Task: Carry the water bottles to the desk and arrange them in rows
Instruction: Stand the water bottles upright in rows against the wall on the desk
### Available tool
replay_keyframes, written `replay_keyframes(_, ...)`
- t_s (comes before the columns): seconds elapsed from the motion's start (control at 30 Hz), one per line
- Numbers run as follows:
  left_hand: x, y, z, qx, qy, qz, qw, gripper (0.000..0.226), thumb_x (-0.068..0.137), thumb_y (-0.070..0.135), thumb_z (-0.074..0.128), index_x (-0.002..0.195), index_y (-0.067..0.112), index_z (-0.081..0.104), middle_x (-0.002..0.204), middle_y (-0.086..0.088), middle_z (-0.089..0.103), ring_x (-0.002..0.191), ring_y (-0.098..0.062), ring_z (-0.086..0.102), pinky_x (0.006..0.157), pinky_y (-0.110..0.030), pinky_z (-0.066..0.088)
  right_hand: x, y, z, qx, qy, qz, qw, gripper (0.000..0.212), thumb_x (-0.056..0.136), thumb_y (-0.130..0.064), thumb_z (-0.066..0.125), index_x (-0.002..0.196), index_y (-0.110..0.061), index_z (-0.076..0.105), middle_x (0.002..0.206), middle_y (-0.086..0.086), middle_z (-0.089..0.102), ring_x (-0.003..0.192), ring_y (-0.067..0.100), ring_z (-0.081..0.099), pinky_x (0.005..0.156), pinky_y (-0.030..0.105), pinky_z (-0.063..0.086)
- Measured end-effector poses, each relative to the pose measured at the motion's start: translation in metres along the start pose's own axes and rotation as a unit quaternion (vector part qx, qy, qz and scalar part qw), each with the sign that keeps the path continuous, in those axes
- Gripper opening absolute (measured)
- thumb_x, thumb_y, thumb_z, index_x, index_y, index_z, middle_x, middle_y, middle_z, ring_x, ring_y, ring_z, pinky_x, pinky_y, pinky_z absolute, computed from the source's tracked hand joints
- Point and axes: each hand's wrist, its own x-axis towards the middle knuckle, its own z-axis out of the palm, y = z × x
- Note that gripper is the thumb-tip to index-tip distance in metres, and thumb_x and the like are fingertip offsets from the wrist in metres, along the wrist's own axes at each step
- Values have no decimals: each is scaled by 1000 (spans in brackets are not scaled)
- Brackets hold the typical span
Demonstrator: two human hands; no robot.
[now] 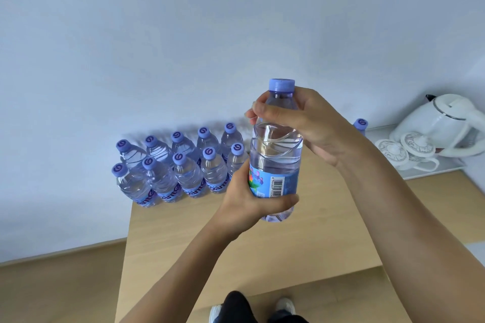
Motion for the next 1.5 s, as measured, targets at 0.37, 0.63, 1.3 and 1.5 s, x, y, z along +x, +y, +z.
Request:
replay_keyframes(0.37,-9,9,-20,-1,-35,-20,999,53,59,23,86,104,6,63,86,-4,73,79,-19,70,70,-27,55,6,6,16,130,-32,33,991,17,85,-26,67,97,-13,68,100,9,75,95,27,73,77,39,60)
replay_keyframes(0.63,-12,4,-12,13,64,5,998,42,65,7,84,94,16,55,65,-5,67,53,-19,60,47,-27,51,6,8,34,32,90,35,995,26,75,-29,82,91,-16,66,84,2,70,75,16,69,66,30,56)
replay_keyframes(1.3,-15,7,-8,-24,23,-35,999,50,59,5,88,101,13,62,85,0,75,75,-15,72,66,-23,55,0,4,26,70,79,36,994,9,71,-22,73,64,-23,68,80,12,72,80,28,72,73,37,56)
replay_keyframes(1.5,-15,5,3,1,108,-9,994,49,61,2,90,99,15,63,85,0,75,72,-12,71,63,-21,55,-2,8,38,14,194,6,981,29,75,-25,85,84,-12,60,66,-2,65,58,12,68,53,20,51)
